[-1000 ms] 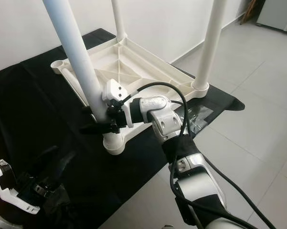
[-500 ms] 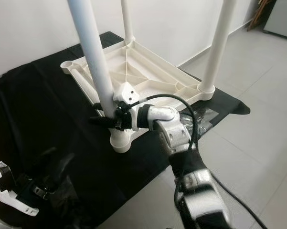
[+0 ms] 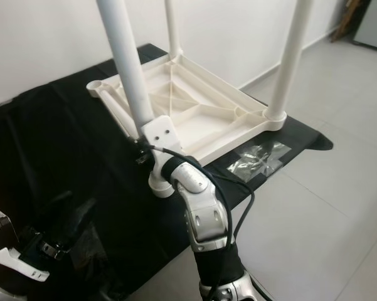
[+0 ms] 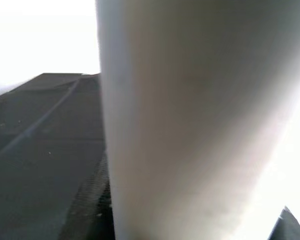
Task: Building children table
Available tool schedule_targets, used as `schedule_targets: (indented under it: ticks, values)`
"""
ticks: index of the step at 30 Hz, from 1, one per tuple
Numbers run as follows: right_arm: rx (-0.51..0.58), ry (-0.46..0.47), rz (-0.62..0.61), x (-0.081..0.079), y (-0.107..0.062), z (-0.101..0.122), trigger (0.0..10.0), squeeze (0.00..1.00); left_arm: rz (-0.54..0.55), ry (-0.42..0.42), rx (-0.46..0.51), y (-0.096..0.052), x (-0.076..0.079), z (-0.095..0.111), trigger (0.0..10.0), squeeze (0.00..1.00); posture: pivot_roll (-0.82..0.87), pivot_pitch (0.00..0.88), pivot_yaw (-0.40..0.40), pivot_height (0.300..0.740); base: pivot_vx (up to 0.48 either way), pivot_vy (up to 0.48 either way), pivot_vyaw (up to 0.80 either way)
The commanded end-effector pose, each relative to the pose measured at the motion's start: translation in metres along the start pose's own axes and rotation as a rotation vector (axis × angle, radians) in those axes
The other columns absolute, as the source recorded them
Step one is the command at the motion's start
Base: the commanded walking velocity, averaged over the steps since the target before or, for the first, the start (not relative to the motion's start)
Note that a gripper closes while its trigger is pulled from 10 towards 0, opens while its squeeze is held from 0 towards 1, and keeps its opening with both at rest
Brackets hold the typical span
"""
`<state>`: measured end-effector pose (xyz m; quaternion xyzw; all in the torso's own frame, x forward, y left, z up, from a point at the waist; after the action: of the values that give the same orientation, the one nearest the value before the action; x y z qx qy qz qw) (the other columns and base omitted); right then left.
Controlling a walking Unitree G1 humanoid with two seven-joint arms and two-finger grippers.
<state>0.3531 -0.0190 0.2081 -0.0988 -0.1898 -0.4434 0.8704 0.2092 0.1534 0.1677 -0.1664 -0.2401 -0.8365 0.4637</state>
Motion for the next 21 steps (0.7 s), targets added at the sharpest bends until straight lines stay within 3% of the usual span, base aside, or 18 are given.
schedule_targets:
  ticks: [1,3,4,5,6,8,9,12,14,21]
  values:
    - [-0.048,0.074,0.101,-0.008,0.004,-0.018,10.0,1.0,0.03,0.009,-0.014,-0.004,-0.005,-0.002,10.0,0.0,0.0,0.177,0.101,0.74,0.0,0.0,0.0]
    - [0.149,0.085,0.367,-0.019,0.001,0.015,10.0,1.0,0.028,0.008,-0.01,-0.003,-0.004,-0.002,10.0,0.0,-0.01,0.181,0.101,0.74,0.0,0.0,0.0]
    - [0.149,0.085,0.367,-0.019,0.001,0.015,10.0,1.0,0.028,0.008,-0.01,-0.003,-0.004,-0.002,10.0,0.0,-0.01,0.181,0.101,0.74,0.0,0.0,0.0]
    - [0.213,0.073,0.46,-0.022,-0.003,0.025,10.0,1.0,0.027,0.006,-0.009,-0.003,-0.004,-0.002,10.0,0.0,-0.01,0.182,0.1,0.74,0.0,0.0,0.0]
    - [0.246,0.035,0.534,-0.026,-0.011,0.031,10.0,0.75,0.026,0.006,-0.009,-0.003,-0.003,-0.002,10.0,0.0,0.0,0.183,0.1,0.74,0.0,0.0,0.0]
    - [0.257,0.008,0.572,-0.029,-0.015,0.034,10.0,0.75,0.025,0.005,-0.009,-0.002,-0.003,-0.002,10.0,0.0,0.0,0.183,0.1,0.74,0.0,0.0,0.0]
    - [0.259,-0.038,0.625,-0.03,-0.019,0.034,10.0,0.0,0.024,0.005,-0.008,-0.002,-0.002,-0.002,10.0,0.0,0.0,0.184,0.098,0.74,0.0,0.0,0.0]
    - [0.256,-0.091,0.685,-0.028,-0.022,0.031,10.0,0.0,0.024,0.005,-0.007,-0.002,-0.001,-0.002,10.0,0.0,0.0,0.189,0.094,0.74,0.0,0.0,0.0]
    - [0.215,-0.166,0.76,-0.018,-0.02,0.021,10.0,0.0,0.025,0.005,-0.004,-0.003,0.0,-0.002,10.0,0.0,0.01,0.193,0.09,0.74,0.0,0.0,0.0]
    - [0.207,-0.204,0.853,0.0,-0.013,0.024,10.0,0.0,0.026,0.004,-0.004,-0.004,0.003,-0.001,10.0,0.0,0.02,0.206,0.091,0.74,0.0,0.0,0.0]
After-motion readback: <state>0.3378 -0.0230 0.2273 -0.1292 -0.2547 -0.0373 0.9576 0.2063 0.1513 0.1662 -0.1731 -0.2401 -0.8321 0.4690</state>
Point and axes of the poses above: a point about 5 cm out from each wrist's last joint towards the gripper, its own y axis pointing out of the wrist towards the gripper, its own z axis along the axis of the wrist's last joint, x = y × z, the point moved 5 cm from there along y, pointing out of the wrist towards the gripper, and after that the axes turned 13 degrees about -y, right-handed, at the moved point
